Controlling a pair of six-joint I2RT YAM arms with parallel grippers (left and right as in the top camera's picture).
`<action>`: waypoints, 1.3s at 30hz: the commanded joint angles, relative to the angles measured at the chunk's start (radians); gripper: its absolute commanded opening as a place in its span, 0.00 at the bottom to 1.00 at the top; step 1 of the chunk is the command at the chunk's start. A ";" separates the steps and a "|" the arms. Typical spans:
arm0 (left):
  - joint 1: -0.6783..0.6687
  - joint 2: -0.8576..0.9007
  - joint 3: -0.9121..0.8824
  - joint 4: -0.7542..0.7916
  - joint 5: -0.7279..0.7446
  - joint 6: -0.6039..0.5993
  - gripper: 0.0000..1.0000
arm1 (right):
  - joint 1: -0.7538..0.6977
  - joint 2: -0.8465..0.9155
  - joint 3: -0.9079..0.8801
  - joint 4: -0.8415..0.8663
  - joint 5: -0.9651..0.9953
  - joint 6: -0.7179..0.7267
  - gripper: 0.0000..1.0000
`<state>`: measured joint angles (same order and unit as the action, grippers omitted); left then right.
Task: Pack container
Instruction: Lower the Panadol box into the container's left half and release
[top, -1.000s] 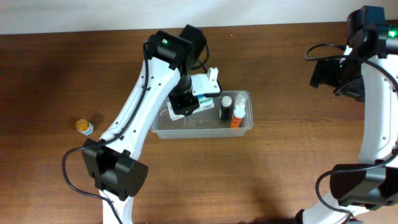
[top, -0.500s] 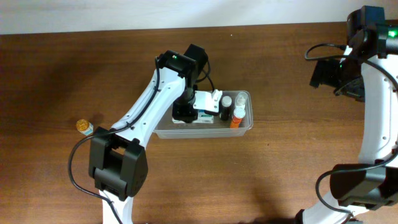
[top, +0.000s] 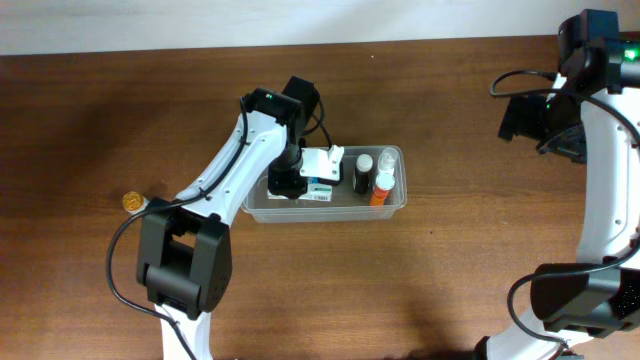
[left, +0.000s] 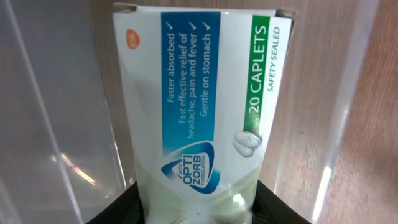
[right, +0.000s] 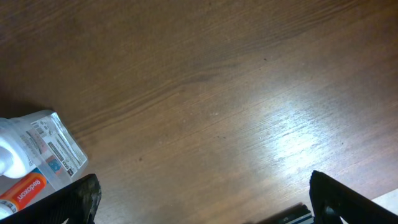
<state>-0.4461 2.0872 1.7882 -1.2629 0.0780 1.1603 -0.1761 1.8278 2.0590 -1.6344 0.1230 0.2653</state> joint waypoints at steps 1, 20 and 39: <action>0.002 0.026 -0.026 0.014 0.010 0.023 0.45 | -0.003 -0.005 0.013 0.000 0.005 0.001 0.98; 0.002 0.097 -0.028 0.055 0.065 0.023 0.45 | -0.003 -0.005 0.013 0.000 0.005 0.001 0.98; 0.002 0.117 -0.028 0.071 0.065 0.023 0.56 | -0.003 -0.005 0.013 0.000 0.005 0.001 0.98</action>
<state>-0.4461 2.2005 1.7641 -1.1919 0.1238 1.1633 -0.1761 1.8278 2.0590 -1.6348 0.1230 0.2646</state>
